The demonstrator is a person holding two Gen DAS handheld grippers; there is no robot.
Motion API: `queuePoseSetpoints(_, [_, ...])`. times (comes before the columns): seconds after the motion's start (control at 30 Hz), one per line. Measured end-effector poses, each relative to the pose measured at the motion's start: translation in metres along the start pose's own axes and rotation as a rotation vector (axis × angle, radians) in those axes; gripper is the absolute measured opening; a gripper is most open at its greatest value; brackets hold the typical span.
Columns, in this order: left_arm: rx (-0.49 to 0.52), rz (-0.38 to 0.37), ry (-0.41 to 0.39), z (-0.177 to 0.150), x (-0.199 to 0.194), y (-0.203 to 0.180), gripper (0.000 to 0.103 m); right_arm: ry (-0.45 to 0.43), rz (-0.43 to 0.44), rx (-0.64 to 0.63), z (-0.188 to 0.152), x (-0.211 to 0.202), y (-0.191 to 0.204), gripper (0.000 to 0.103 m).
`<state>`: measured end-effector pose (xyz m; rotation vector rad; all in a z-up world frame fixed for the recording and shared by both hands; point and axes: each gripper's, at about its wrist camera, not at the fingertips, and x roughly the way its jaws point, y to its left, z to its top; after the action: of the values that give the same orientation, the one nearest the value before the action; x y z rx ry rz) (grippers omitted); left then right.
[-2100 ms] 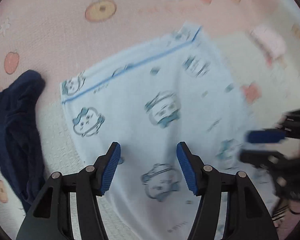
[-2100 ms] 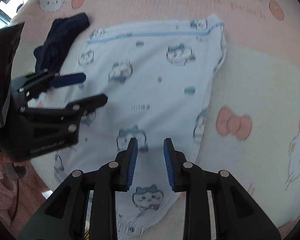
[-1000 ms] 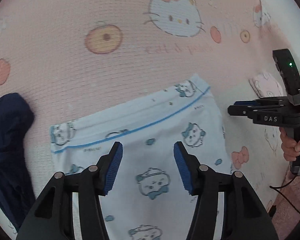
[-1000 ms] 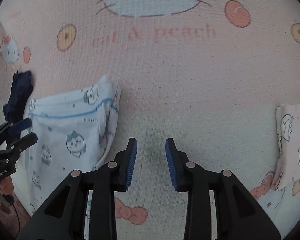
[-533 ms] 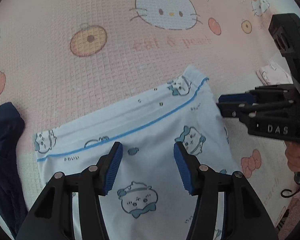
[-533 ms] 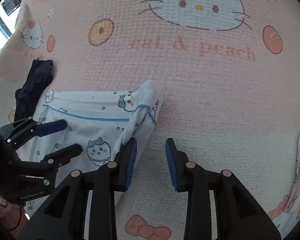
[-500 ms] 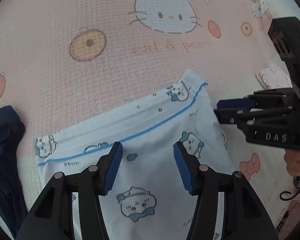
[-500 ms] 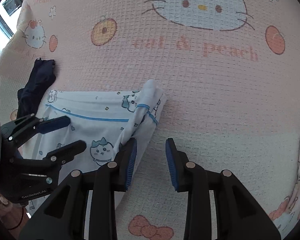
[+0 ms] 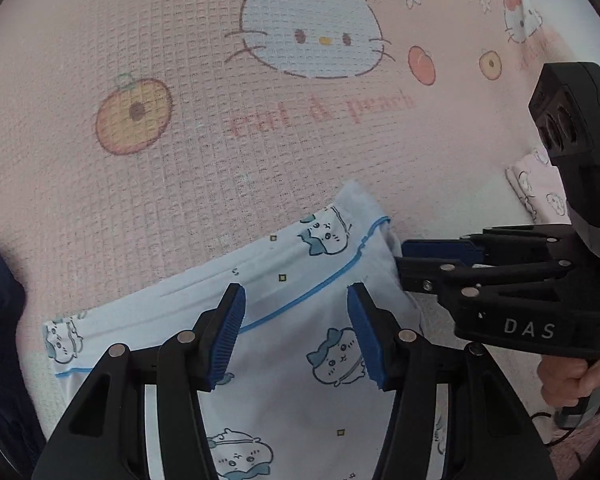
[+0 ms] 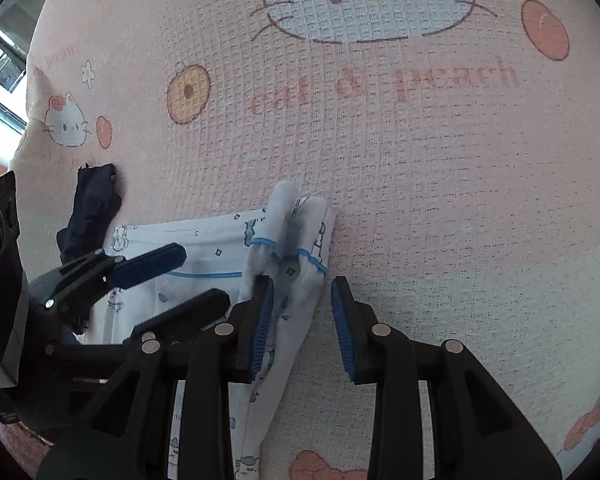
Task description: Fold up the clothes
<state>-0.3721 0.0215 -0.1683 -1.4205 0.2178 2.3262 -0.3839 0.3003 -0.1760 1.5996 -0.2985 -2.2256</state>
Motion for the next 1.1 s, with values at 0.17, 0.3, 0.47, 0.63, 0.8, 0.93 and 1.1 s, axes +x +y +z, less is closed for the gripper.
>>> queuePoseSetpoints(0.17, [-0.1, -0.101, 0.029, 0.01, 0.023, 0.011, 0.055, 0.074, 0.026, -0.061, -0.003, 0.005, 0.004, 0.031])
queuePoseSetpoints(0.3, [-0.119, -0.199, 0.039, 0.013, 0.028, 0.003, 0.055, 0.12, 0.023, -0.185, -0.006, 0.012, 0.02, 0.032])
queuePoseSetpoints(0.47, [-0.205, -0.16, 0.017, 0.004, 0.033, 0.018, 0.055, 0.114, 0.009, -0.185, -0.005, 0.012, 0.018, 0.031])
queuePoseSetpoints(0.63, [-0.169, -0.123, -0.012, -0.021, 0.025, 0.021, 0.055, 0.032, -0.054, -0.175, -0.004, 0.016, 0.025, 0.031])
queuePoseSetpoints(0.8, [-0.085, -0.052, 0.012, -0.021, 0.029, 0.006, 0.055, 0.068, -0.15, -0.271, -0.014, 0.015, 0.03, 0.033])
queuePoseSetpoints(0.93, [-0.087, -0.038, 0.028, -0.016, 0.034, 0.001, 0.055, 0.118, -0.232, -0.353, -0.023, 0.01, 0.028, 0.032])
queuePoseSetpoints(1.1, [-0.059, -0.022, 0.043, -0.015, 0.033, -0.008, 0.055, 0.18, -0.333, -0.452, -0.034, 0.004, 0.026, 0.045])
